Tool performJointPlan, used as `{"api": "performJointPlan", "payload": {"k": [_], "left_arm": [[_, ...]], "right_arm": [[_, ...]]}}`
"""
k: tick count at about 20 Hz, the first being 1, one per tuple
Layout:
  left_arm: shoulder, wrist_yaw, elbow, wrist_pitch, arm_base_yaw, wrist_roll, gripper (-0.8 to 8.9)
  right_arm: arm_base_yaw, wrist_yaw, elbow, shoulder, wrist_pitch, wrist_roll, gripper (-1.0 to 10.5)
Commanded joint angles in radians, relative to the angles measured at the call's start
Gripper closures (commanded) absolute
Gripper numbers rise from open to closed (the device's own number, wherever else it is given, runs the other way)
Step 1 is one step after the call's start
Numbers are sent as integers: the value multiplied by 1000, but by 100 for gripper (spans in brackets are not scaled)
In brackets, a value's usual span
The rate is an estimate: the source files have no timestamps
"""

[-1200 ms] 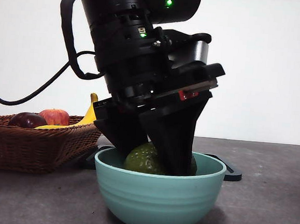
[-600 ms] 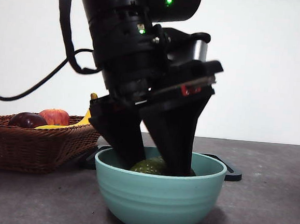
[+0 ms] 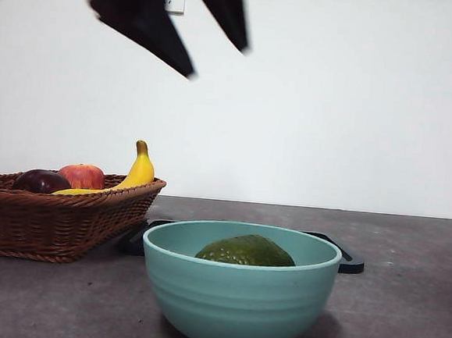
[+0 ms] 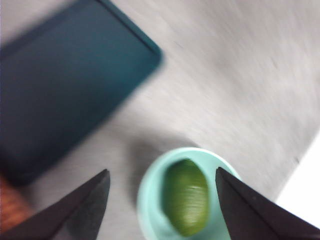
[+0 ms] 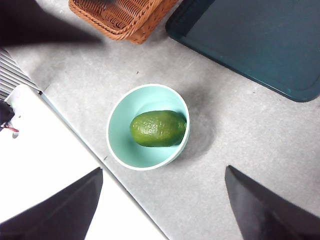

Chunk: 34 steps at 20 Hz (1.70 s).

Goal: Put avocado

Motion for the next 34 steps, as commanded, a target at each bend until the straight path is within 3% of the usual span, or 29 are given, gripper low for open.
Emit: {"api": "performJointPlan", "payload": {"k": [1, 6, 9, 15, 19, 26, 31, 34], "left_arm": [[-65, 0, 18, -27, 66, -2, 471], [-240, 27, 16, -114, 231, 25, 471], [-320, 122, 6, -201, 291, 47, 472], [-430, 339, -116, -364, 299, 127, 473], [-455, 404, -208, -402, 298, 141, 472], [-455, 407, -209, -401, 299, 158, 472], [-455, 407, -209, -400, 299, 159, 472], [-455, 406, -209, -393, 299, 159, 472]], "right_arm": [[6, 0, 19, 7, 4, 11, 556], [6, 13, 19, 7, 6, 11, 556], [6, 26, 19, 12, 8, 11, 556], [6, 24, 19, 85, 20, 11, 556], [17, 24, 19, 167, 47, 10, 556], [102, 28, 19, 378, 166, 10, 593], [155, 105, 19, 535, 273, 4, 645], [182, 108, 19, 613, 332, 3, 687]]}}
